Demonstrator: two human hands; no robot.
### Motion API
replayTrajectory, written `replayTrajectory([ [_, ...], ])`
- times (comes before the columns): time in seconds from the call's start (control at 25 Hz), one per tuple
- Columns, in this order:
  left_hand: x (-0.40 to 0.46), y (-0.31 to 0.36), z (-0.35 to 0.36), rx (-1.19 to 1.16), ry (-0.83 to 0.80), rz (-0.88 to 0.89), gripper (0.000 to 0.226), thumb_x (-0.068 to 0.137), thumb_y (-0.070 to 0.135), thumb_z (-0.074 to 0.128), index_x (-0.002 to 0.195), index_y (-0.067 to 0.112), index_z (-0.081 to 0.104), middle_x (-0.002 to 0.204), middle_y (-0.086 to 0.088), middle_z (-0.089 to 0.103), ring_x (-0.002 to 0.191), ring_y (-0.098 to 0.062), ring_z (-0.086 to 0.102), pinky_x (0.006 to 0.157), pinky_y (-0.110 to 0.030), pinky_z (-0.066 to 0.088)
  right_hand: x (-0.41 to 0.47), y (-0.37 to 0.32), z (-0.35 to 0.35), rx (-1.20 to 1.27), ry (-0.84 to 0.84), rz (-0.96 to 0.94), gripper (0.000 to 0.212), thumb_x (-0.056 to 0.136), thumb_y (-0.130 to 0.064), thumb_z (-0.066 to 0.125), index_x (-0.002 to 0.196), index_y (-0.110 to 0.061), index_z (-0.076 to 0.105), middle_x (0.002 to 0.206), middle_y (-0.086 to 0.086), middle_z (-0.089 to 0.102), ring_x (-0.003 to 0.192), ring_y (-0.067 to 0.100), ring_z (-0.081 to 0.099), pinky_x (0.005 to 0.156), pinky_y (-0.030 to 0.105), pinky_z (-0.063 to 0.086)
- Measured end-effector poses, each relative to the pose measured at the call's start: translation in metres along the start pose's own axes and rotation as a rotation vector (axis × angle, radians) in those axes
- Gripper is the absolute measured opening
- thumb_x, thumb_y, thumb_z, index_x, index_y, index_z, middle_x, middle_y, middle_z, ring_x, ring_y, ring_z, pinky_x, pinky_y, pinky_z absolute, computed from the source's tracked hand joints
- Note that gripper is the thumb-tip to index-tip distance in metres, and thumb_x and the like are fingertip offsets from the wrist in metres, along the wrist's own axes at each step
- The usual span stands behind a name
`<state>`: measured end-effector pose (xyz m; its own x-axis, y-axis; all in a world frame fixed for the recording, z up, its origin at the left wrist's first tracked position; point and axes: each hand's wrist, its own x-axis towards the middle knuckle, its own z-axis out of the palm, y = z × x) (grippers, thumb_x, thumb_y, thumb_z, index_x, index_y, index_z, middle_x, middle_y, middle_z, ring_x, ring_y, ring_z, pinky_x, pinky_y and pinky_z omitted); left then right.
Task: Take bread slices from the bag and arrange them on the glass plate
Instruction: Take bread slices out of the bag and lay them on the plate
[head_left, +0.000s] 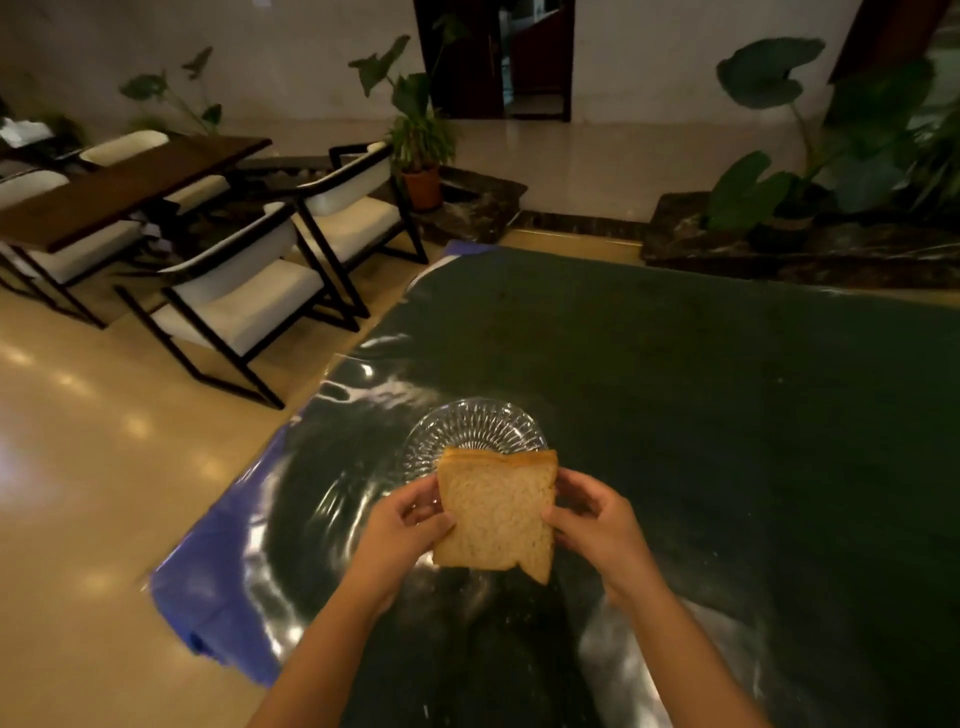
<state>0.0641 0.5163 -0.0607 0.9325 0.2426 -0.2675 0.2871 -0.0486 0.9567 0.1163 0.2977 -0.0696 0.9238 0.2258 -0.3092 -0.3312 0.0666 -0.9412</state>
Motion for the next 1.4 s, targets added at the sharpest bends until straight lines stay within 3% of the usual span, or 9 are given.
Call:
replayTrajectory([
  [0.12,0.038,-0.005,-0.01,-0.012,-0.048,-0.042,0.046,0.077,-0.006,0.064,0.118,0.014,0.061,0.109,-0.006,0.069,0.097,-0.02,0.067,0.073,-0.032,0.058,0.027,0.011,0.017,-0.01,0.111,0.012,0.045,0.074,0.006,0.066,0.111,-0.018,0.06,0.101,0.0,0.067,0.094,0.015,0.064,0.08,0.037,0.056],
  [0.28,0.111,-0.016,-0.033,0.015,-0.121,-0.076,0.044,0.076,-0.005,0.065,0.11,0.023,0.062,0.107,-0.006,0.07,0.099,-0.022,0.066,0.086,-0.045,0.055,0.078,0.022,0.051,-0.031,0.272,0.034,0.042,0.074,0.005,0.066,0.105,-0.024,0.062,0.09,-0.006,0.068,0.085,0.009,0.065,0.07,0.029,0.057],
  [0.56,0.227,-0.033,-0.046,0.104,-0.269,0.005,0.046,0.077,-0.003,0.066,0.105,0.033,0.061,0.097,0.015,0.067,0.09,0.001,0.061,0.079,-0.025,0.051,0.159,0.046,0.09,-0.041,0.565,0.066,0.043,0.075,0.004,0.066,0.106,-0.024,0.06,0.09,-0.004,0.067,0.085,0.014,0.065,0.072,0.039,0.058],
  [0.72,0.259,-0.05,-0.033,0.13,-0.308,0.009,0.039,0.08,-0.003,0.063,0.111,0.021,0.063,0.097,0.016,0.064,0.089,0.004,0.059,0.08,-0.022,0.049,0.188,0.061,0.085,-0.111,0.636,0.061,0.042,0.076,0.001,0.066,0.105,-0.029,0.062,0.089,-0.005,0.069,0.083,0.012,0.067,0.072,0.039,0.058],
  [0.84,0.273,-0.061,-0.027,0.174,-0.317,0.025,0.034,0.083,-0.001,0.06,0.109,0.019,0.064,0.091,0.019,0.065,0.079,0.009,0.063,0.067,-0.013,0.051,0.203,0.07,0.083,-0.219,0.651,0.079,0.04,0.076,-0.002,0.066,0.109,-0.024,0.062,0.089,-0.003,0.068,0.086,0.016,0.066,0.077,0.044,0.057],
  [1.0,0.281,-0.07,-0.02,0.304,-0.343,0.104,0.031,0.084,0.002,0.059,0.113,0.012,0.064,0.101,0.003,0.067,0.089,-0.003,0.062,0.078,-0.022,0.052,0.212,0.077,0.082,-0.356,0.689,0.096,0.037,0.078,-0.005,0.064,0.113,-0.017,0.062,0.082,-0.014,0.065,0.079,0.006,0.063,0.07,0.026,0.052],
  [1.12,0.284,-0.072,-0.015,0.366,-0.321,0.151,0.03,0.084,0.006,0.06,0.113,0.013,0.065,0.094,0.009,0.065,0.084,0.001,0.06,0.072,-0.016,0.049,0.216,0.075,0.083,-0.458,0.711,0.104,0.03,0.08,-0.01,0.062,0.108,-0.019,0.065,0.076,-0.024,0.059,0.07,-0.006,0.056,0.056,0.009,0.041],
  [1.24,0.287,-0.071,-0.009,0.418,-0.294,0.199,0.028,0.083,0.006,0.062,0.109,0.012,0.066,0.086,0.012,0.064,0.074,0.004,0.06,0.065,-0.013,0.047,0.22,0.068,0.083,-0.538,0.72,0.14,0.027,0.081,-0.013,0.059,0.106,-0.018,0.066,0.081,-0.01,0.063,0.07,0.003,0.054,0.058,0.014,0.04],
  [1.4,0.291,-0.067,-0.006,0.466,-0.183,0.188,0.023,0.078,0.006,0.068,0.1,0.008,0.07,0.089,-0.001,0.069,0.078,-0.013,0.064,0.067,-0.018,0.046,0.218,0.068,0.084,-0.619,0.768,0.172,0.02,0.082,-0.015,0.059,0.1,-0.015,0.067,0.091,0.0,0.069,0.075,0.009,0.054,0.063,0.022,0.04],
])
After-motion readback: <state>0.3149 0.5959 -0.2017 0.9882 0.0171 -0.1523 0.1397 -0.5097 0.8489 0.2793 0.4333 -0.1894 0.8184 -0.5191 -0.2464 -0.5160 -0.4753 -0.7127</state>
